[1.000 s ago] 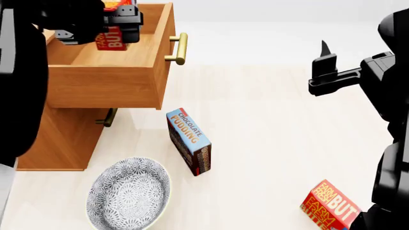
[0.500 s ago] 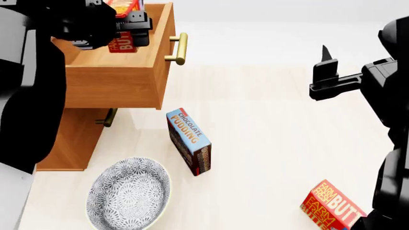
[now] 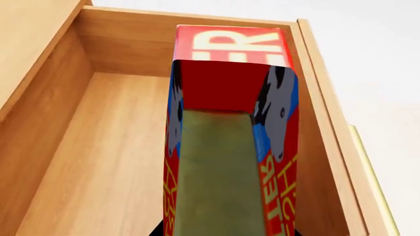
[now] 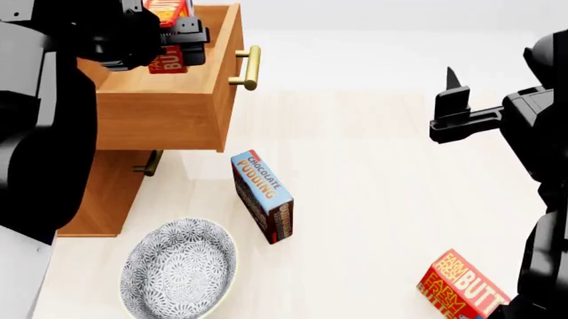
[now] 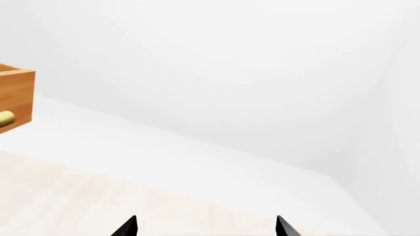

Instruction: Put the butter at the front in the top drawer of the cabinet and close it.

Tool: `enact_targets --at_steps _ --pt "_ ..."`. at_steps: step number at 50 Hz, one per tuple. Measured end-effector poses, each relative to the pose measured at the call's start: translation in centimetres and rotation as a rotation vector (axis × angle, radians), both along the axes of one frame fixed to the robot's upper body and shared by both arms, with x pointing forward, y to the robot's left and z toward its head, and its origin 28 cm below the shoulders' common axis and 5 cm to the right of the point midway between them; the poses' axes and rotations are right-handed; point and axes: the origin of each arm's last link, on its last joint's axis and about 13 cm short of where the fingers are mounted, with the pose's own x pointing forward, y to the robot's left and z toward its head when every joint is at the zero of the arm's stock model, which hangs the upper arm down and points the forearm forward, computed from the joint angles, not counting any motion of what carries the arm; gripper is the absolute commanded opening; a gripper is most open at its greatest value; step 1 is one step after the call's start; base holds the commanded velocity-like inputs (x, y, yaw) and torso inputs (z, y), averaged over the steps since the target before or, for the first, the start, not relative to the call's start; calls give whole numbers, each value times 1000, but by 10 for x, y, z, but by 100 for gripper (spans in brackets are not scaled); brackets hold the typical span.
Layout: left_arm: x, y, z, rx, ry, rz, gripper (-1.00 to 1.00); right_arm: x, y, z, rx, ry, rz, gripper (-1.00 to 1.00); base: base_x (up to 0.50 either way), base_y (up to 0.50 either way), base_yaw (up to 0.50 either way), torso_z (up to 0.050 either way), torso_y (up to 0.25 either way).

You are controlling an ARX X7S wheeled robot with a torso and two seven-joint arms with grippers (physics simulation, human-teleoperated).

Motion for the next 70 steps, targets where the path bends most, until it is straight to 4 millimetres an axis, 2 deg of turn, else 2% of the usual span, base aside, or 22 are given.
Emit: enact_targets --at_steps 53,54,70 --pt "3 2 -17 20 46 20 -100 -2 0 -4 24 3 18 100 0 0 0 1 1" --pt "3 2 -17 19 46 20 100 -2 0 -4 25 3 19 100 0 0 0 0 0" --pt "2 2 -7 30 20 14 100 -4 0 -3 29 -4 24 100 0 0 0 0 1"
